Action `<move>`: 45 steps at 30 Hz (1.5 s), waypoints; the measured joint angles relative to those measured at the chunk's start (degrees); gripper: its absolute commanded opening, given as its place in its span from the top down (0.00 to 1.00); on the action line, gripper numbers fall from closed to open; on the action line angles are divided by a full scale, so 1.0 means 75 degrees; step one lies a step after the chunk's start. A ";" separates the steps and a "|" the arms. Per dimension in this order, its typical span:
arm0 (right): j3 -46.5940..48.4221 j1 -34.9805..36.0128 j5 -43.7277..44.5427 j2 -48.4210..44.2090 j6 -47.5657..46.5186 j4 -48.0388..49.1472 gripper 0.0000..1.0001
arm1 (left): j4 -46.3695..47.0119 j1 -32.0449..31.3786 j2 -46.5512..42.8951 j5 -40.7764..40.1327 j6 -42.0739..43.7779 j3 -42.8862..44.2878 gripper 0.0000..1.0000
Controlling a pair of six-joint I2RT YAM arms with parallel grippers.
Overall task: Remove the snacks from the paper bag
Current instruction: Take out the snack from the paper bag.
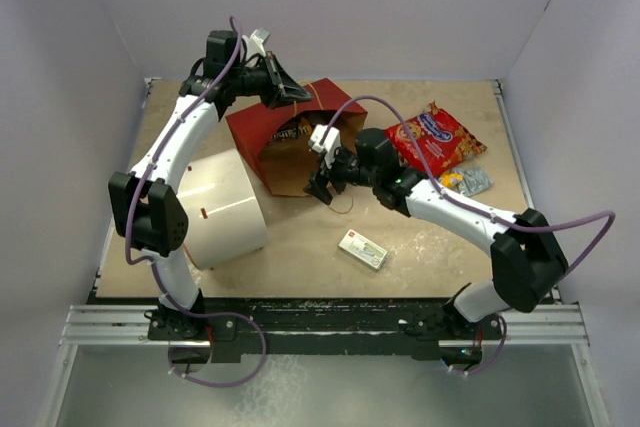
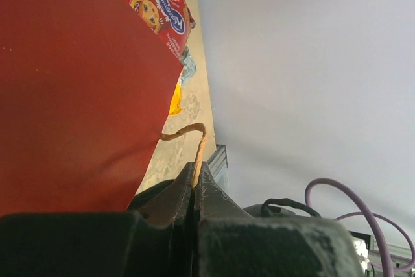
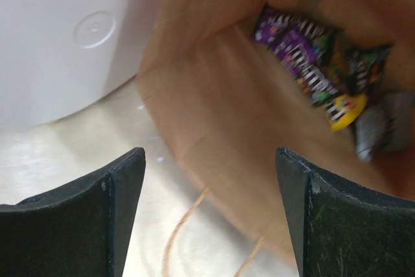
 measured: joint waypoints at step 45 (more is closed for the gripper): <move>0.3654 -0.0781 -0.0230 0.6406 -0.5686 0.3045 0.47 | -0.1961 0.0000 0.0119 0.0315 0.1107 0.0799 1.00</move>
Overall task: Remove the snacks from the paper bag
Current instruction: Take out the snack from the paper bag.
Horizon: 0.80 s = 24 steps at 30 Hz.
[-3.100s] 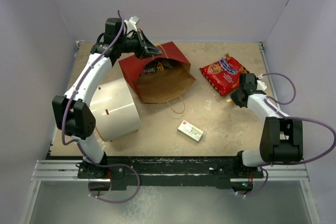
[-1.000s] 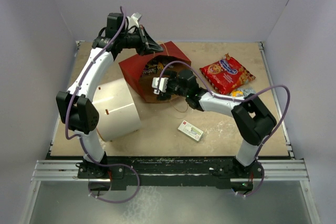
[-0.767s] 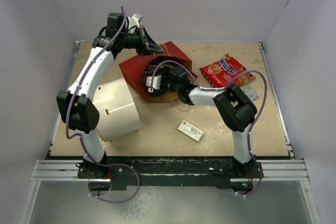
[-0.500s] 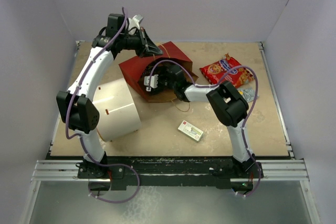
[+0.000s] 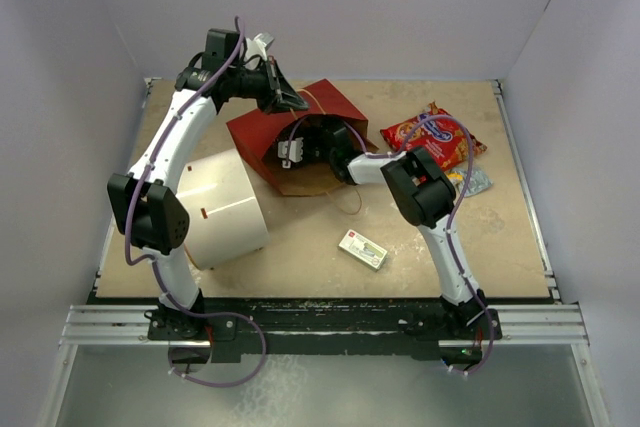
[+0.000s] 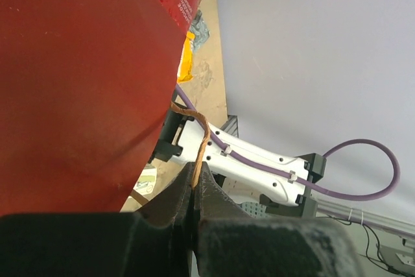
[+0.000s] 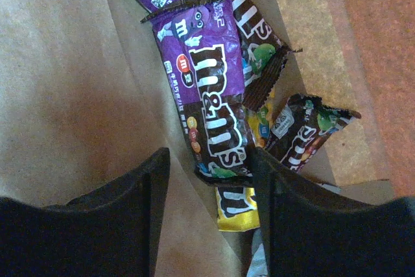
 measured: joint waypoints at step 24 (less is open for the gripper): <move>0.0565 -0.0140 -0.0108 0.0455 0.0090 0.0073 0.79 | -0.0044 0.0006 -0.0102 -0.0017 -0.0003 -0.0256 1.00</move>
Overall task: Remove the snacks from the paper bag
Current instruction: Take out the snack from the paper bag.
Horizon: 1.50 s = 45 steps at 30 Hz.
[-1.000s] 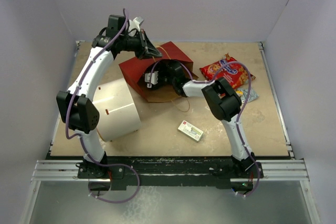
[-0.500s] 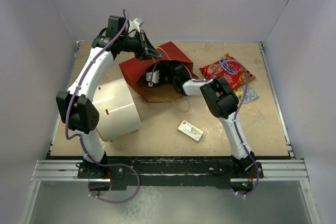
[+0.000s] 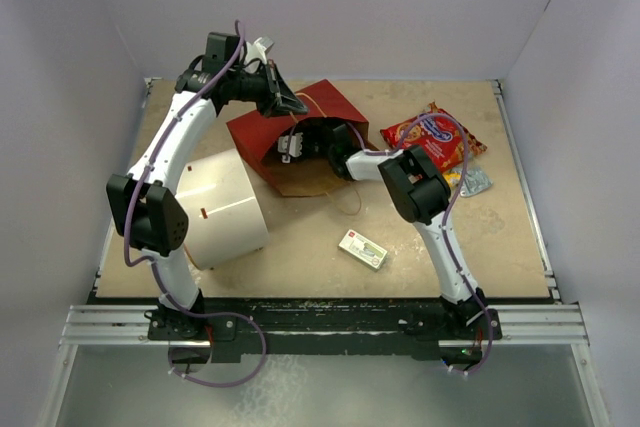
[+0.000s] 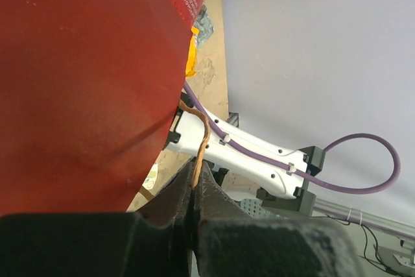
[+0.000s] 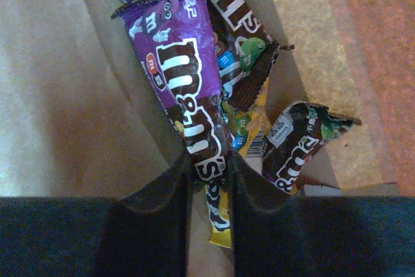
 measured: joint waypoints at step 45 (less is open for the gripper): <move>-0.5467 0.0612 0.3025 -0.9690 0.7688 -0.5470 1.00 | 0.2241 0.0154 0.0125 0.0079 -0.1297 -0.0676 1.00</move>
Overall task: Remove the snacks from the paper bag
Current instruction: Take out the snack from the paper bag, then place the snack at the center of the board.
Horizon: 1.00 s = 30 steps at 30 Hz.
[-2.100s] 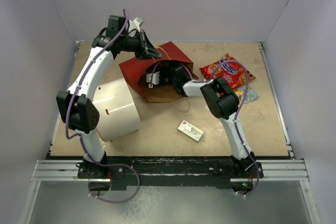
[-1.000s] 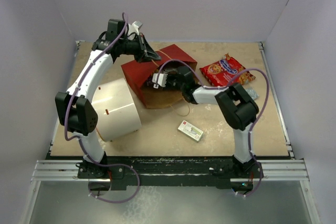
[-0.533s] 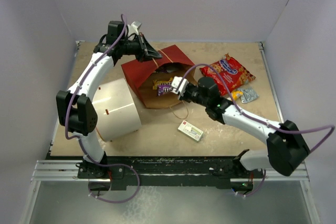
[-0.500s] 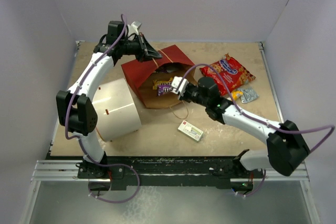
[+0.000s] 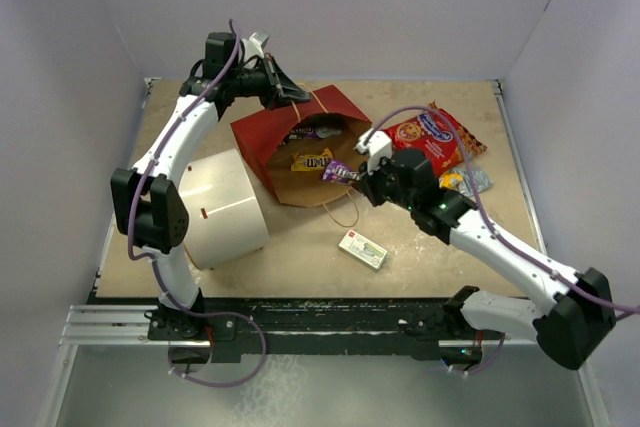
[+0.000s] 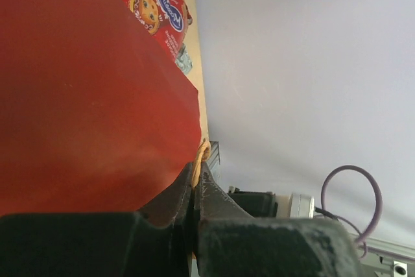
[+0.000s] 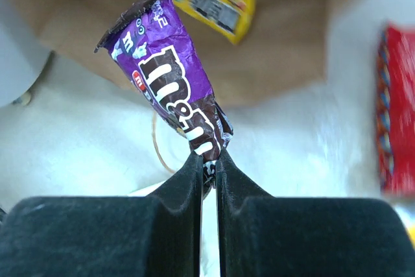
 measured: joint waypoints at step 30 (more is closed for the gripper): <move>-0.0717 -0.5665 0.2553 0.1008 0.7035 -0.2868 1.00 | -0.0085 0.0099 0.0612 0.0012 -0.0003 0.0603 1.00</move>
